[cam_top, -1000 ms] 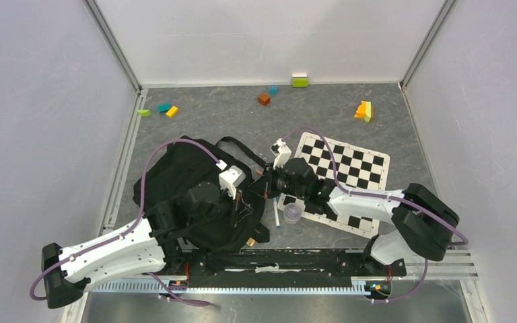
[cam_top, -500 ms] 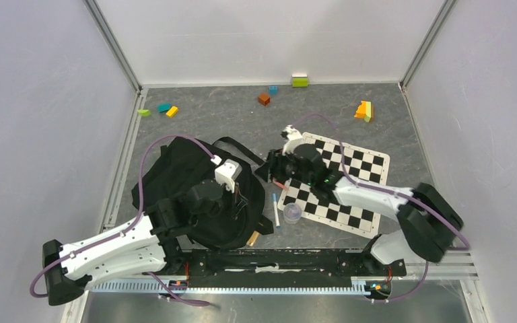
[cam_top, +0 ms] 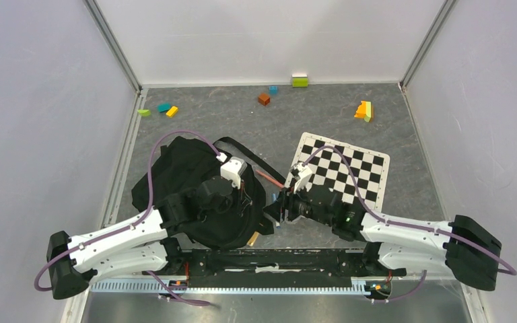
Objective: Pack the student bag
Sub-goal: Zip the student bag at the center of the board.
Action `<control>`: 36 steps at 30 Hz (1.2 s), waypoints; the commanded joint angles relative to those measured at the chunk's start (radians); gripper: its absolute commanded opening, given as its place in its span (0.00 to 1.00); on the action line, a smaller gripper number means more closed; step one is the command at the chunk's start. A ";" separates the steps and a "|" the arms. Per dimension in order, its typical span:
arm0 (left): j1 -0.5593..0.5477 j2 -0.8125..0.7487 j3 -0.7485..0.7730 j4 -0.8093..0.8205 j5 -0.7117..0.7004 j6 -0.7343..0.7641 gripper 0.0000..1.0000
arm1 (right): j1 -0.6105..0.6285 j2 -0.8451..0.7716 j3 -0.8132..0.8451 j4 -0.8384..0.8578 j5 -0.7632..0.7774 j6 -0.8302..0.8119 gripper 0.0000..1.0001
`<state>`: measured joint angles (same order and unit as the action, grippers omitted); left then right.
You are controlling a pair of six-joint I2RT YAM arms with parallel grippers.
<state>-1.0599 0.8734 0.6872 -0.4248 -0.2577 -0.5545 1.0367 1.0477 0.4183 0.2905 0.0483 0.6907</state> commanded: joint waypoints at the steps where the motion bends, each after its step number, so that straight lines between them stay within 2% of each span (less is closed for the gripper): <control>1: 0.002 -0.003 0.035 0.021 0.003 -0.040 0.02 | 0.074 0.050 0.017 0.062 0.050 0.067 0.53; 3: 0.003 -0.003 0.031 0.019 0.007 -0.046 0.02 | 0.100 0.094 0.032 0.099 0.041 0.082 0.49; 8: 0.002 -0.006 0.033 0.005 0.011 -0.048 0.02 | 0.134 0.184 0.078 0.126 0.044 0.103 0.48; 17: 0.002 -0.008 0.038 -0.012 0.007 -0.042 0.02 | 0.140 0.200 0.094 0.165 0.039 0.125 0.58; 24: 0.004 0.001 0.036 0.003 0.009 -0.047 0.02 | 0.149 0.227 0.112 0.131 0.082 0.135 0.55; 31: 0.003 0.002 0.034 0.013 0.027 -0.027 0.02 | 0.154 0.268 0.128 0.098 0.136 0.123 0.40; 36: 0.003 0.011 0.034 0.031 0.071 0.027 0.02 | 0.154 0.242 0.139 0.065 0.155 0.098 0.02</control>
<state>-1.0599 0.8787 0.6872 -0.4316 -0.2268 -0.5667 1.1862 1.3117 0.5106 0.3752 0.1417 0.8062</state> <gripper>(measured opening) 0.042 0.126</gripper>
